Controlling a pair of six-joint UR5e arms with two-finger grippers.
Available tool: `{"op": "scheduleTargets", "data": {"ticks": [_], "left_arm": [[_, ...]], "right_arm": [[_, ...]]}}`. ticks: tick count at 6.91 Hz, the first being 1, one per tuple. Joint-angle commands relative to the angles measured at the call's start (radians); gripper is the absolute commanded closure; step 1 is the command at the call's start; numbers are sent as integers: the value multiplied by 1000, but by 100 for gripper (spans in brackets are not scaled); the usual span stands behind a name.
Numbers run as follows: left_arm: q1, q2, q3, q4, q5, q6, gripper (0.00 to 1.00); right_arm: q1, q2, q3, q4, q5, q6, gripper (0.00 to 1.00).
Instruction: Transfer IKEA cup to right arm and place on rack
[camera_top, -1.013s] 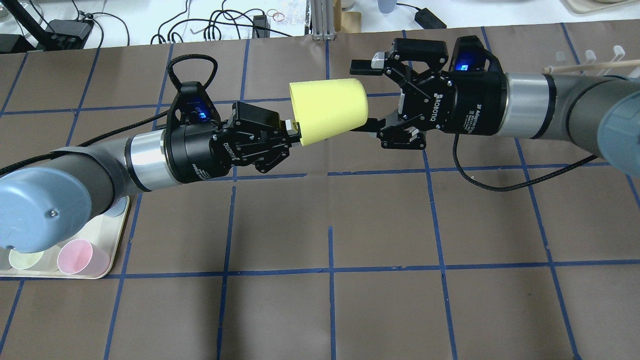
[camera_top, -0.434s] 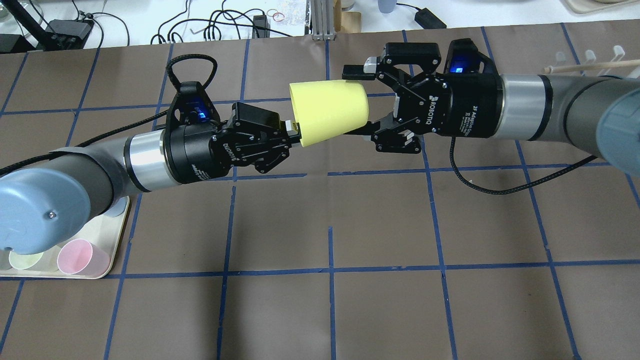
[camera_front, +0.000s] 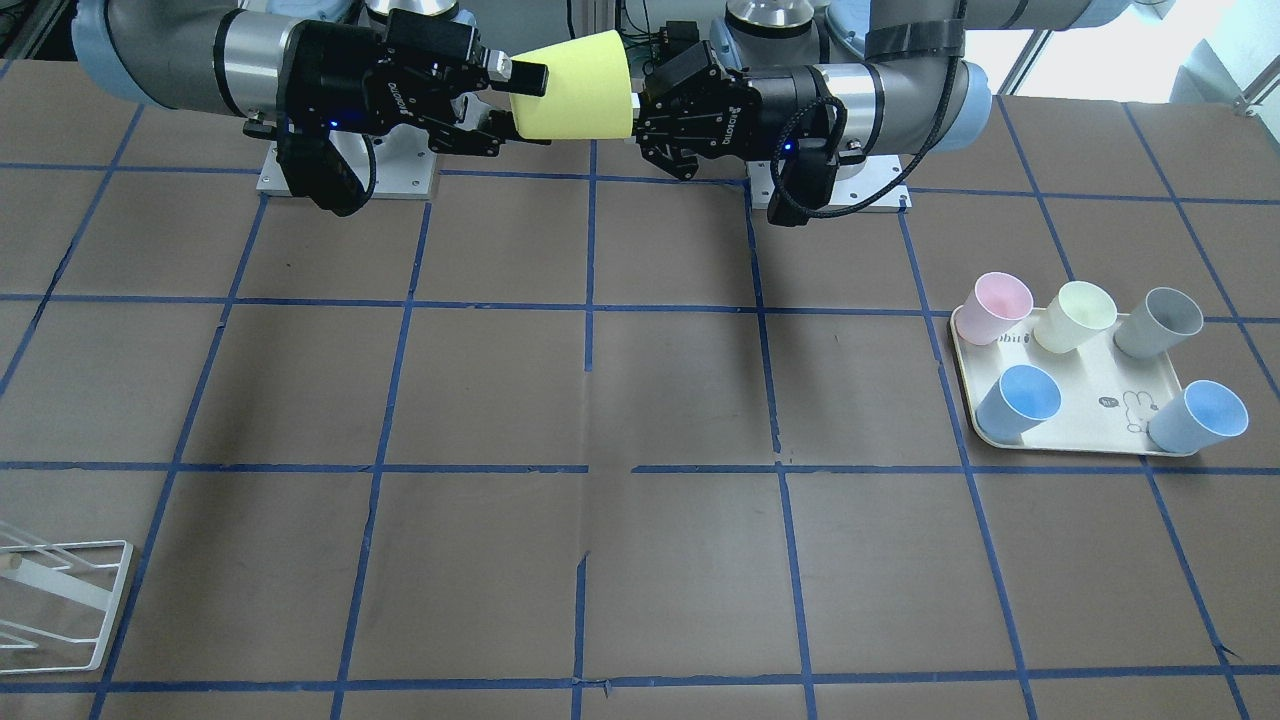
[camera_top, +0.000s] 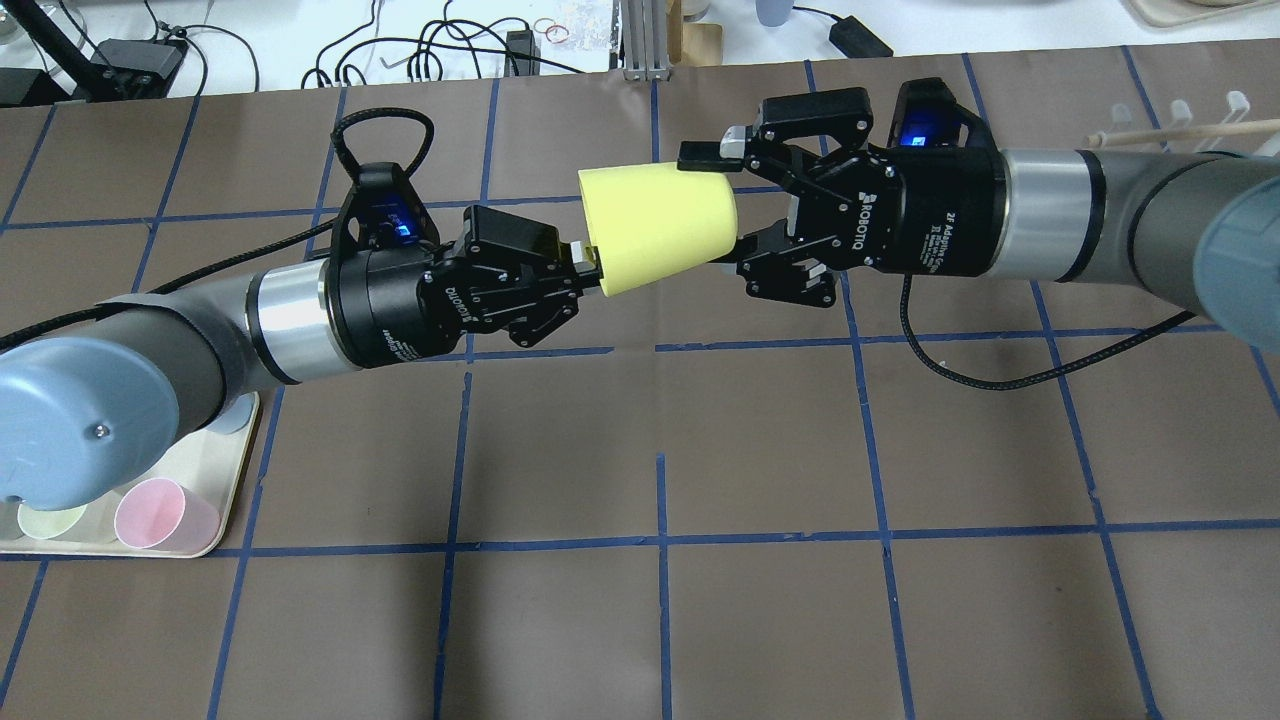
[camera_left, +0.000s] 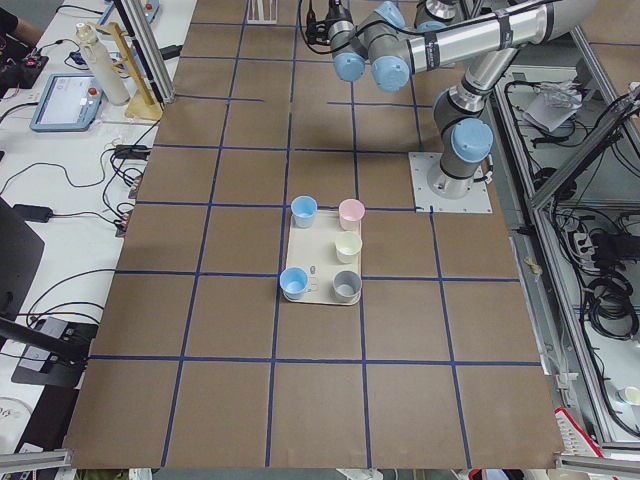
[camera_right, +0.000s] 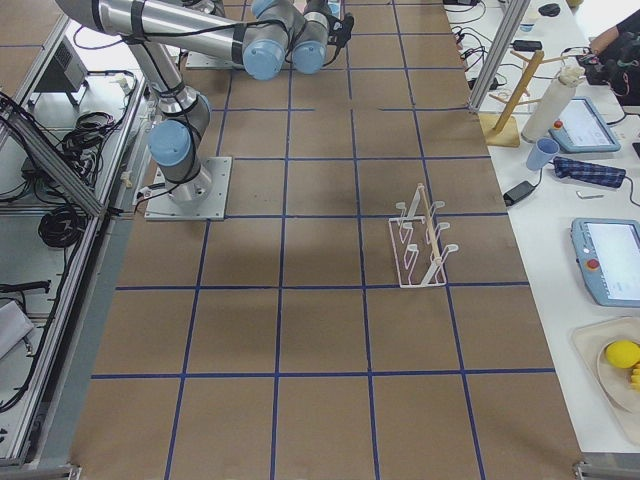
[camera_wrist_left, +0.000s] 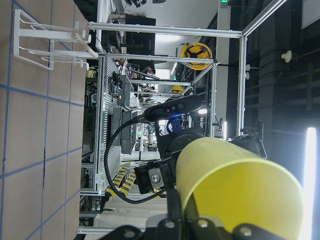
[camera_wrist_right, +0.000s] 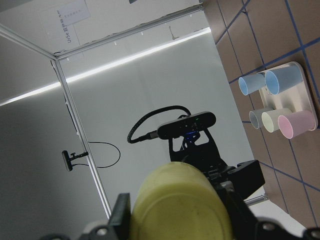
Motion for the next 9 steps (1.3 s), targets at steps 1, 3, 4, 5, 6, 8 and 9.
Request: {"op": "scheduleTargets", "data": {"ticks": [1, 3, 4, 5, 6, 8, 9], "left_arm": [[0, 1, 0, 1, 2, 1, 72], [0, 3, 0, 1, 0, -1, 8], [0, 3, 0, 3, 0, -1, 8], [1, 4, 8, 1, 3, -3, 0], [21, 4, 14, 1, 35, -9, 0], [35, -6, 85, 9, 190, -146, 0], [37, -28, 125, 51, 300, -195, 0]], "right_arm": [[-4, 0, -2, 1, 0, 0, 51], [-5, 3, -3, 0, 0, 0, 56], [-11, 8, -11, 0, 0, 0, 59], [-19, 11, -22, 0, 0, 2, 62], [-71, 11, -32, -2, -3, 13, 62], [-201, 11, -42, -2, -166, 16, 66], [-241, 11, -60, -5, -243, 17, 68]]}}
